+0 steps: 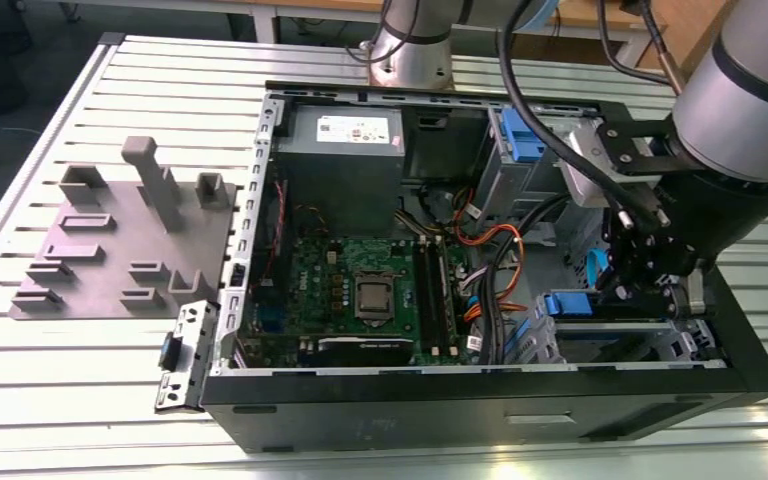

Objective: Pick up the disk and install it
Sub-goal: 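Insert the second disk wire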

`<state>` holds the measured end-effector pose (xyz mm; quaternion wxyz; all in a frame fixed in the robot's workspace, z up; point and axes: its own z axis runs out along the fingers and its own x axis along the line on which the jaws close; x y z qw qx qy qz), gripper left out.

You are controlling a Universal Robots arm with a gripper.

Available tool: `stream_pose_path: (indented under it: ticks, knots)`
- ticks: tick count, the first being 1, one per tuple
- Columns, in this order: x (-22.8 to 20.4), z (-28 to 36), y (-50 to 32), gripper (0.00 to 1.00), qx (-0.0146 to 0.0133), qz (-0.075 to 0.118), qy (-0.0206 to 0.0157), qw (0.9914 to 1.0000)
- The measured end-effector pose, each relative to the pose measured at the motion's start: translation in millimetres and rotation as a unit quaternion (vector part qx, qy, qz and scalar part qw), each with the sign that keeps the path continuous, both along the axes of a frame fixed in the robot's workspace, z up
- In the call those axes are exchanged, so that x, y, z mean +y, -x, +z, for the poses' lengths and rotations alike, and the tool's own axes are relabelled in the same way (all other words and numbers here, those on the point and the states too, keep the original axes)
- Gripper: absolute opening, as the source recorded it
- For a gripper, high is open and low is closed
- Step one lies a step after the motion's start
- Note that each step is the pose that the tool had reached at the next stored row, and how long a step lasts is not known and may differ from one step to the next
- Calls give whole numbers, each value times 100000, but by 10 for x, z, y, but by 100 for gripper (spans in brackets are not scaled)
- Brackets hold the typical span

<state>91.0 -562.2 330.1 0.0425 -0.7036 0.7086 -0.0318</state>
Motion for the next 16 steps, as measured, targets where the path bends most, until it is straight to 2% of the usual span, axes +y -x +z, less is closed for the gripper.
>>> stream_pose_path:
  ticks: [11, 12, 16]
  knots:
    - [-4, -6, 0, 17, 0, -1, -54, 100000]
    - [-5, 9, 0, 24, 3, 0, -54, 100000]
    - [-3, 87, 0, 24, -1, 0, -54, 100000]
